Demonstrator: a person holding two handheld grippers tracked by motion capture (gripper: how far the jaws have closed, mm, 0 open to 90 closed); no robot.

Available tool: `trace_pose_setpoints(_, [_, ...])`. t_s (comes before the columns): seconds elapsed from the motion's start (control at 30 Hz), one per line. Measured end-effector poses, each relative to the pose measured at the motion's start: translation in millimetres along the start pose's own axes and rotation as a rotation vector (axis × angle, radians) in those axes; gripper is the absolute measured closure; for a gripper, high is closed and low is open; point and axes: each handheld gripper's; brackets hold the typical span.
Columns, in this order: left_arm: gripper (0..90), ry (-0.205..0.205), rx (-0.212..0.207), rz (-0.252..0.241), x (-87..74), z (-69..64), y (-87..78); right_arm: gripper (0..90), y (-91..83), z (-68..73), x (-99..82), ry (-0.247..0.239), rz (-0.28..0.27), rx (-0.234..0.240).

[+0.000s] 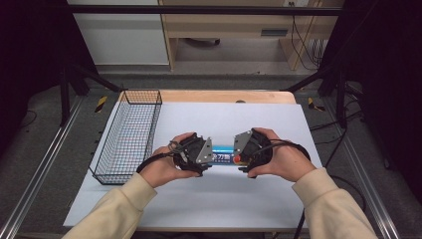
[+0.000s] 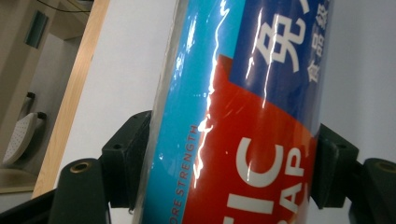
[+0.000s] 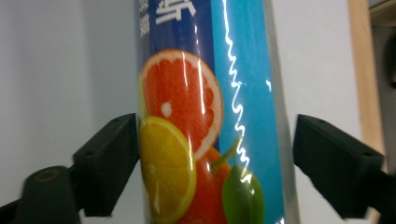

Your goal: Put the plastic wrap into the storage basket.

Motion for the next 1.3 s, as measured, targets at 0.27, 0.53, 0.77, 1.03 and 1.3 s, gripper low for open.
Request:
trace_pose_setpoints(0.27, [27.3, -0.032, 0.001, -0.010, -5.8, -0.8, 1.2, 8.4, -5.1, 1.1, -22.7, 0.013, 0.034, -0.039])
trace_pose_setpoints(0.53, [27.5, -0.041, 0.006, 0.003, -13.0, 0.8, 0.7, 7.5, -12.5, -0.3, -45.4, 0.060, 0.008, -0.079])
trace_pose_setpoints(0.77, [27.7, -0.057, 0.016, 0.013, -19.8, 3.5, -0.3, 6.1, -19.8, -1.1, -70.8, 0.142, -0.008, -0.120])
trace_pose_setpoints(1.03, [27.9, -0.104, 0.060, 0.013, -28.6, 8.8, -15.4, 5.4, -17.6, -2.8, -102.8, 0.313, -0.080, -0.219])
trace_pose_setpoints(1.3, [28.1, -0.151, 0.102, -0.005, -31.5, 16.4, -33.4, 7.7, 10.8, 1.6, -107.3, 0.462, -0.169, -0.300])
Point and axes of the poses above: each handheld gripper's, and its own axes: y roughly forward along the jaws, x roughly out of its top, z roughly to its left, and after that the axes turned 4 degrees about -z, right-handed
